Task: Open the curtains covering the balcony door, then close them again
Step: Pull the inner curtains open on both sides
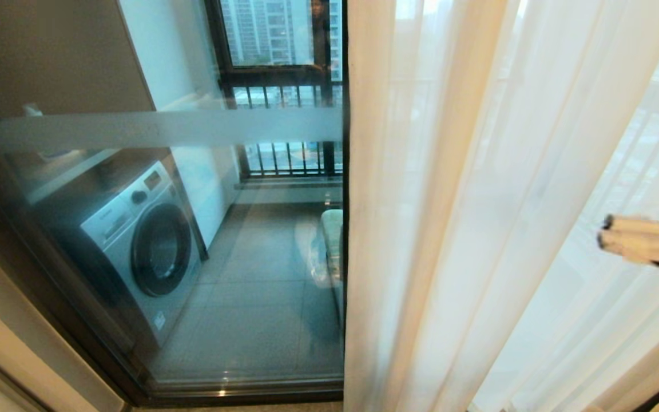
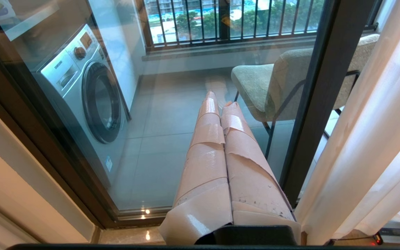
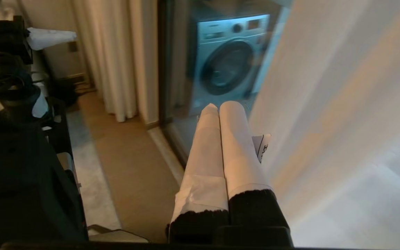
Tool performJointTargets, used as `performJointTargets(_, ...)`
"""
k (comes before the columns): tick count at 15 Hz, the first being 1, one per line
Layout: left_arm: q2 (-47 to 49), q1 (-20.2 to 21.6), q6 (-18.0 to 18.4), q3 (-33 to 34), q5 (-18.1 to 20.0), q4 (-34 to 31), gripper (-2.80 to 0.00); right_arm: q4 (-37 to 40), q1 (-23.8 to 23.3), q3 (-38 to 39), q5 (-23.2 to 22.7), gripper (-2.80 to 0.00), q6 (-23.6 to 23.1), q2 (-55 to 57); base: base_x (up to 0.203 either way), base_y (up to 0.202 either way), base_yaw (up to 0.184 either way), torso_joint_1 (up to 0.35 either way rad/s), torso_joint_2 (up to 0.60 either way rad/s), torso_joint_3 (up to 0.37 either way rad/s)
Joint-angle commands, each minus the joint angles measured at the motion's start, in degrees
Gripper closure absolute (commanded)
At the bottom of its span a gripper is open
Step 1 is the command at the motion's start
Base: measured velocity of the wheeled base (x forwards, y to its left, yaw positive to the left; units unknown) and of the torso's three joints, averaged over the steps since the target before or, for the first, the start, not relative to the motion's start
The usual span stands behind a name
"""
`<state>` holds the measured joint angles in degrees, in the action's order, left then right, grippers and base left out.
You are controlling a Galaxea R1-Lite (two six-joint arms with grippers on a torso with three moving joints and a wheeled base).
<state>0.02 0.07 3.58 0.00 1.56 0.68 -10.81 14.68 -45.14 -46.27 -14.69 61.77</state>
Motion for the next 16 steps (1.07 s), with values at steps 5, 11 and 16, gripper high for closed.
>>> performJointTargets(5,-0.02,0.01,0.02,0.00,0.02,0.02,0.00,-6.00,13.28,-16.02,8.99,-2.80,-0.13,25.64,0.000,0.000,0.000,0.000,0.00,0.000)
performJointTargets(11,-0.02,0.01,0.02,0.00,0.02,0.02,0.00,-2.17,14.73,-22.12,20.55,-2.80,5.87,28.64,0.000,0.000,0.000,0.000,0.00,0.000)
performJointTargets(16,-0.02,0.01,0.02,0.00,0.02,0.02,0.00,1.10,18.63,-31.31,31.78,-2.80,11.23,33.16,0.000,0.000,0.000,0.000,0.00,0.000)
